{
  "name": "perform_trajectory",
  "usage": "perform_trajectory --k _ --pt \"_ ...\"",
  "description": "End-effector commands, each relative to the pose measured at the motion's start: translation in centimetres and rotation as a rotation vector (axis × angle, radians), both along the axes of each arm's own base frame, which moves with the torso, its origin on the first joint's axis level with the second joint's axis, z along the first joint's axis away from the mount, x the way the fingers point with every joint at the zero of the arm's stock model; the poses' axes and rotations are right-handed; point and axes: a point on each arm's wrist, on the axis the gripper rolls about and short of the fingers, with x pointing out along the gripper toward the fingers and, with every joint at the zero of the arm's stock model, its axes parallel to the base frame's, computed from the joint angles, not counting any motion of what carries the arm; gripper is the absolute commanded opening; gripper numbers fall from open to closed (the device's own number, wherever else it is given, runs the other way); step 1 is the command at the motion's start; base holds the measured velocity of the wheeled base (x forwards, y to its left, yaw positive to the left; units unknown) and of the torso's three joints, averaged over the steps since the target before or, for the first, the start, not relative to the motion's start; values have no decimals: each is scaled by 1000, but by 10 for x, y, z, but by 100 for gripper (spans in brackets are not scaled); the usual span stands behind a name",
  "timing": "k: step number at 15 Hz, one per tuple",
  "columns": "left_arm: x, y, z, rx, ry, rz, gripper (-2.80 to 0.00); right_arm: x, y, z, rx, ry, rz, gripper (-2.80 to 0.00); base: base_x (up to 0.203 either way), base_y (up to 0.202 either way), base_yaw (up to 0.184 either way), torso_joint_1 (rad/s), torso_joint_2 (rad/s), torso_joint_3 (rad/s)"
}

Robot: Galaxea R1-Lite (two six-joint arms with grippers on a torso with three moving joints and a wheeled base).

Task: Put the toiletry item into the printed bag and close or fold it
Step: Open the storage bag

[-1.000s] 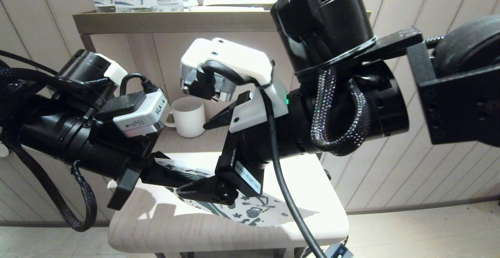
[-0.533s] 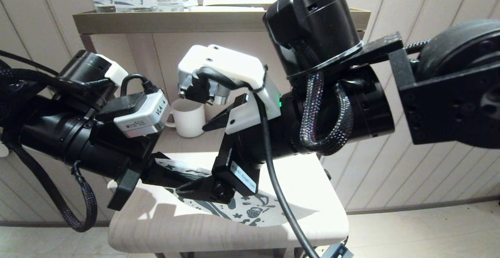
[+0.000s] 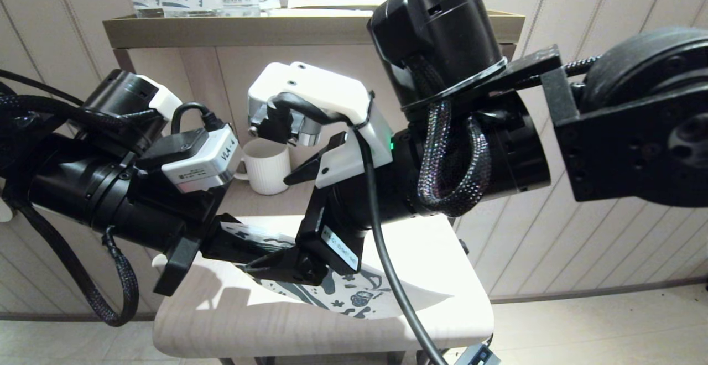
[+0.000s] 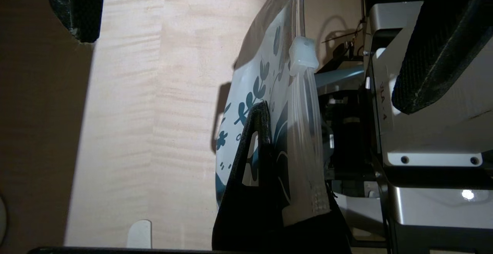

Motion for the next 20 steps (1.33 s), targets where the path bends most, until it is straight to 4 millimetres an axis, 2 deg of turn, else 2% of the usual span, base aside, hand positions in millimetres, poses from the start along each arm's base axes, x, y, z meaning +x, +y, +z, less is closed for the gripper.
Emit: perform_trajectory --k 1,4,5,20 --pt "0 0 0 -2 -2 -4 -280 0 0 -1 -5 1 3 0 0 0 0 0 0 0" --pt "1 0 0 -2 -1 -4 -280 1 1 -3 -8 2 2 0 0 0 0 0 0 0" --pt "0 0 0 -2 -1 -4 -280 1 1 -3 -10 2 1 -280 0 0 0 0 0 0" --pt "0 0 0 -5 1 -8 -280 5 -2 -6 -18 10 -12 -280 0 0 0 0 0 0"
